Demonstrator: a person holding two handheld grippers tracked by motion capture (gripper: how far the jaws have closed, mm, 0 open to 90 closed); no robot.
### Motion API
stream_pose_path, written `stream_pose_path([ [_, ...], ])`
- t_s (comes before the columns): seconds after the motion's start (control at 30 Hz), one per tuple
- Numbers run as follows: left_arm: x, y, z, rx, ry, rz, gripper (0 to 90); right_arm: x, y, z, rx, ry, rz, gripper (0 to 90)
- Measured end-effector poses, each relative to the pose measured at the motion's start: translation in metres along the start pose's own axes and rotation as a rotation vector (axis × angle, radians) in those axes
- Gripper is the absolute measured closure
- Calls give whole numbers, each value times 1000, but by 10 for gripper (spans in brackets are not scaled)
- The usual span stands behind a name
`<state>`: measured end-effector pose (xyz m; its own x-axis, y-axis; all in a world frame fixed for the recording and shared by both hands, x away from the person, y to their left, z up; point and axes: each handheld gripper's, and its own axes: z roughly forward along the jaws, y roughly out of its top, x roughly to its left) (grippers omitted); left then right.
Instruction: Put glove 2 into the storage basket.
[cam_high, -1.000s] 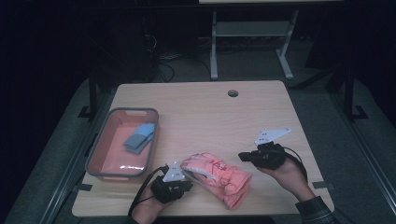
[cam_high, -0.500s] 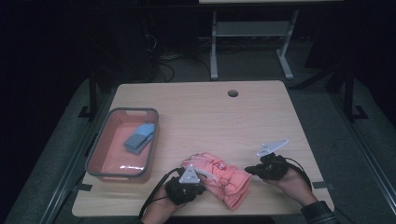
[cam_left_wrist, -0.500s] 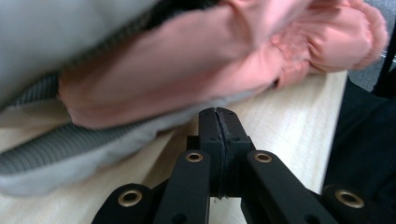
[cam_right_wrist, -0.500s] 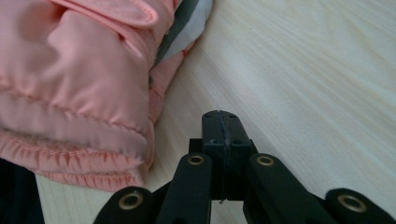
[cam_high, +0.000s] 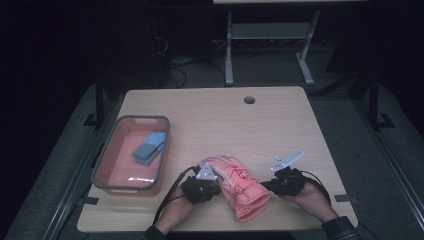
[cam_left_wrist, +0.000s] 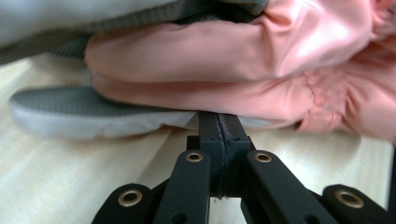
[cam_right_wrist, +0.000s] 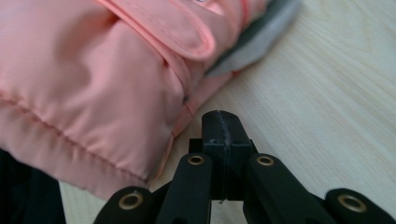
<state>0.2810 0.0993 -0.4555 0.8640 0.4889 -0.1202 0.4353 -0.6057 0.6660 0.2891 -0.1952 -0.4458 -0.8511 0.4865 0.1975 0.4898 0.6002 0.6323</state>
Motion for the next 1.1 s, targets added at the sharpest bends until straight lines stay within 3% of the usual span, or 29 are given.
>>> stream_pose_path([
  [0.67,31,28,18,8,17,8,896,20,12,23,12,78,-56,899],
  [0.7,31,29,20,-6,18,-10,896,20,13,24,10,80,-60,899],
  [0.97,39,30,20,-19,12,-34,895,33,23,38,11,117,-96,899],
  [1.1,42,29,14,-22,19,-47,878,35,24,34,6,119,-97,899],
])
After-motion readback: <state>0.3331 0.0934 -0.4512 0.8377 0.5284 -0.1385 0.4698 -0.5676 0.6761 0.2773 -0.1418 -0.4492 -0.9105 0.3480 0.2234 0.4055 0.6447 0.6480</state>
